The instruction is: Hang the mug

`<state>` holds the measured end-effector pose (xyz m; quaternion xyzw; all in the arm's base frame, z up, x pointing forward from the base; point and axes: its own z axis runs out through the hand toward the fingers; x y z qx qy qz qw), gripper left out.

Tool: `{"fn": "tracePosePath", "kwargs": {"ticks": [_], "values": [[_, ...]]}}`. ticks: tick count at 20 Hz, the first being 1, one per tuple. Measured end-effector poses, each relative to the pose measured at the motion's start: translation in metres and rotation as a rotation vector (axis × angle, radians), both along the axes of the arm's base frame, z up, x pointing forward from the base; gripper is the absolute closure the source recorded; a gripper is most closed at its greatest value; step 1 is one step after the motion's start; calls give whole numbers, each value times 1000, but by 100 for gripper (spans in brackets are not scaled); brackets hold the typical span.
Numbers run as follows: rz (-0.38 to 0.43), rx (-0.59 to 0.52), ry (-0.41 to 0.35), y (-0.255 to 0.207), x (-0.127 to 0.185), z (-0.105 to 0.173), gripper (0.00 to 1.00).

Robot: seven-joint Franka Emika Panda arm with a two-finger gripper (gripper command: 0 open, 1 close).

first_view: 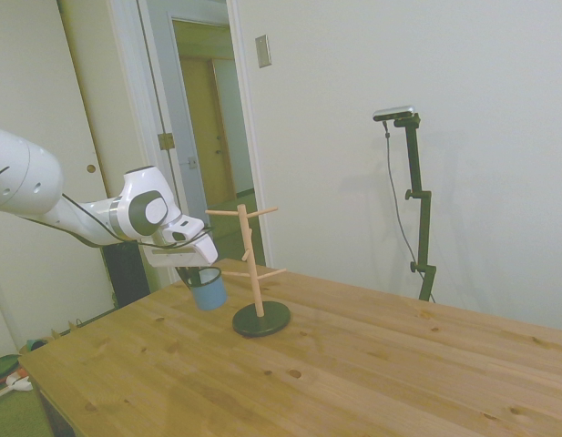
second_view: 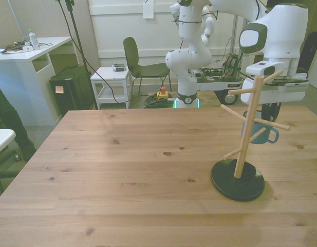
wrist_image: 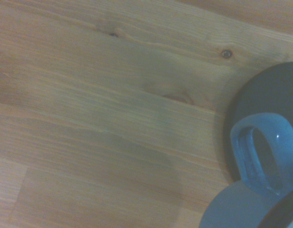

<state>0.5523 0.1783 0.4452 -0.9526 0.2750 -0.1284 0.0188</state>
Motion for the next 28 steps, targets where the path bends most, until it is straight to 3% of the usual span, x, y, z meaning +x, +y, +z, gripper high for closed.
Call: {"fn": "tracePosePath", "kwargs": {"ticks": [11, 28], "values": [[-12, 24, -8, -14, 1, 11, 100], [-51, 36, 11, -48, 13, 5, 100]]}}
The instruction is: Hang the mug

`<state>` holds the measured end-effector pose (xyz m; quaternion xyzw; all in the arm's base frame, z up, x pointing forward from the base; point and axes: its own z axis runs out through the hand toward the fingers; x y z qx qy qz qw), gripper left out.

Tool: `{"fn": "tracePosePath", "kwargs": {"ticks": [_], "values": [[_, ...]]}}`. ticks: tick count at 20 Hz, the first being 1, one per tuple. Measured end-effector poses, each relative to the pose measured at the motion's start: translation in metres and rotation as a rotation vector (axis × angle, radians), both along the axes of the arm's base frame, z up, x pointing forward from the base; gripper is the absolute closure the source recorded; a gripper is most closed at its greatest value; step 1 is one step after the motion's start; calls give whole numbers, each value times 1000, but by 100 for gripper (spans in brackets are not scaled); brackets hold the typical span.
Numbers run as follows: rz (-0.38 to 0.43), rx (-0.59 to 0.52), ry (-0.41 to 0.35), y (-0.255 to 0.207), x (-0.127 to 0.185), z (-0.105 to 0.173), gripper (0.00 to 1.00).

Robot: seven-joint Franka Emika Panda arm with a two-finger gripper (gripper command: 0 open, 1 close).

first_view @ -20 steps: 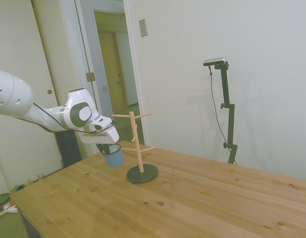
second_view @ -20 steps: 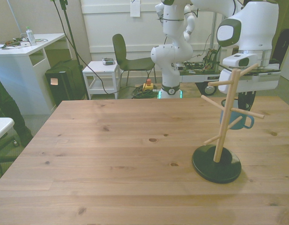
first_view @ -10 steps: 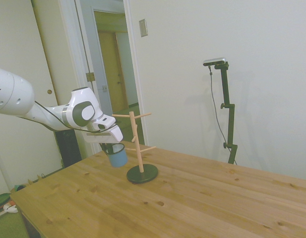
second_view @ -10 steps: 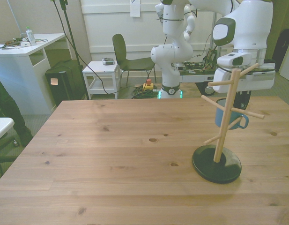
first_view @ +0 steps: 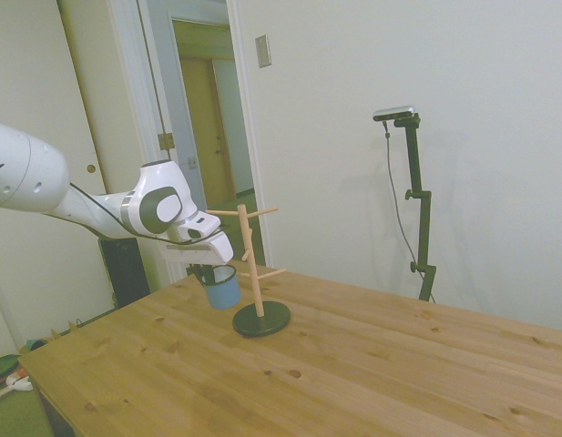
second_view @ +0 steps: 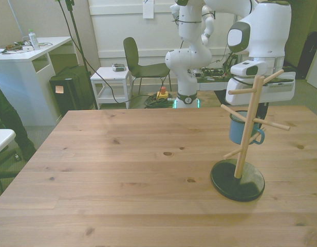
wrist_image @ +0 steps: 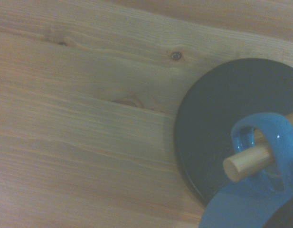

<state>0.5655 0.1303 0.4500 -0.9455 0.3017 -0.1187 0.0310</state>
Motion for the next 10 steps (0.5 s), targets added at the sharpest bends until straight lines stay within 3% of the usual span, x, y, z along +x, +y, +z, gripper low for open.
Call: {"fn": "tracePosePath", "kwargs": {"ticks": [9, 10], "values": [[-18, 6, -1, -8, 6, 0, 100], [-22, 6, 0, -10, 7, 1, 0]]}}
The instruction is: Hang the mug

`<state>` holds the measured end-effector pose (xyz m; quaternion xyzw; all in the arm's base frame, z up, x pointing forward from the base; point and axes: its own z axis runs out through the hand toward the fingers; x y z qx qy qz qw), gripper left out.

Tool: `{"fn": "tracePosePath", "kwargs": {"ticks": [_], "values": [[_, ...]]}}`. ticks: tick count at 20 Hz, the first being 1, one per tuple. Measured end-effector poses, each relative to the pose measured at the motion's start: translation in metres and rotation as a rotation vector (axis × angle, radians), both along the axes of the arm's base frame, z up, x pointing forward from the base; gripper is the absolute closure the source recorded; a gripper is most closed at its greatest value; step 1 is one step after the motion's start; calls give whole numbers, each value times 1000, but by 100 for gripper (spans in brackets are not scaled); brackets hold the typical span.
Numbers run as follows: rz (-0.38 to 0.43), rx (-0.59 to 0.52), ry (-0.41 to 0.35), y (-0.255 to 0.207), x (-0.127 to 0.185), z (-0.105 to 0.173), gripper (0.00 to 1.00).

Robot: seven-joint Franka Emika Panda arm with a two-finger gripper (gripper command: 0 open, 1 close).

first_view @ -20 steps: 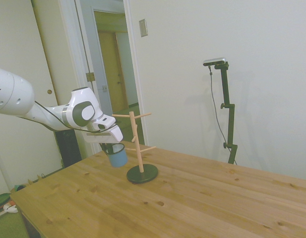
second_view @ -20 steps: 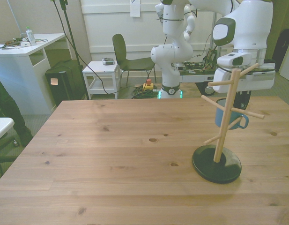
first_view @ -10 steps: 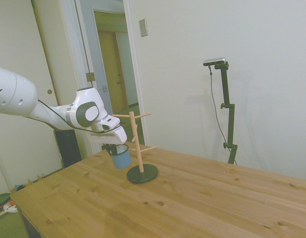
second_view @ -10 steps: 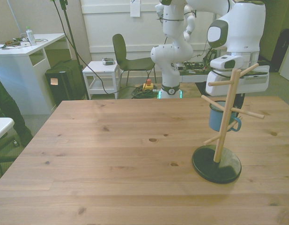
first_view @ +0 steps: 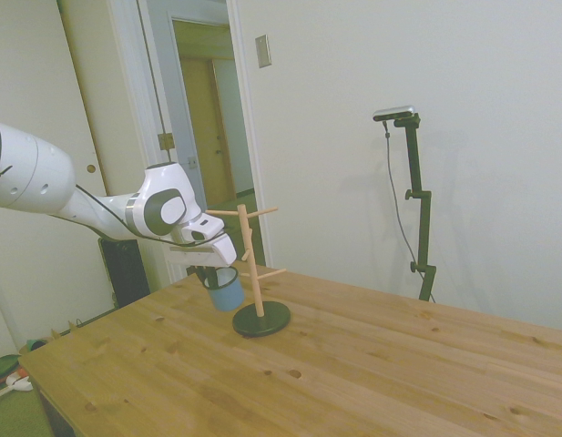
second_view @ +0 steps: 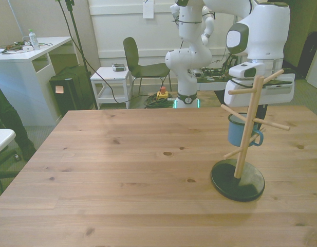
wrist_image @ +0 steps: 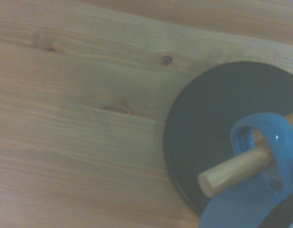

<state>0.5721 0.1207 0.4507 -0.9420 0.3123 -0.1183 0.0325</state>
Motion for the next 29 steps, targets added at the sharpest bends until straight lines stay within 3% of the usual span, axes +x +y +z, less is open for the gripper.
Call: {"fn": "tracePosePath", "kwargs": {"ticks": [18, 25, 29], "values": [[3, -3, 13, 5, -4, 1, 0], [-26, -35, -37, 39, -53, -10, 0], [-63, -23, -23, 31, -91, -10, 0]]}}
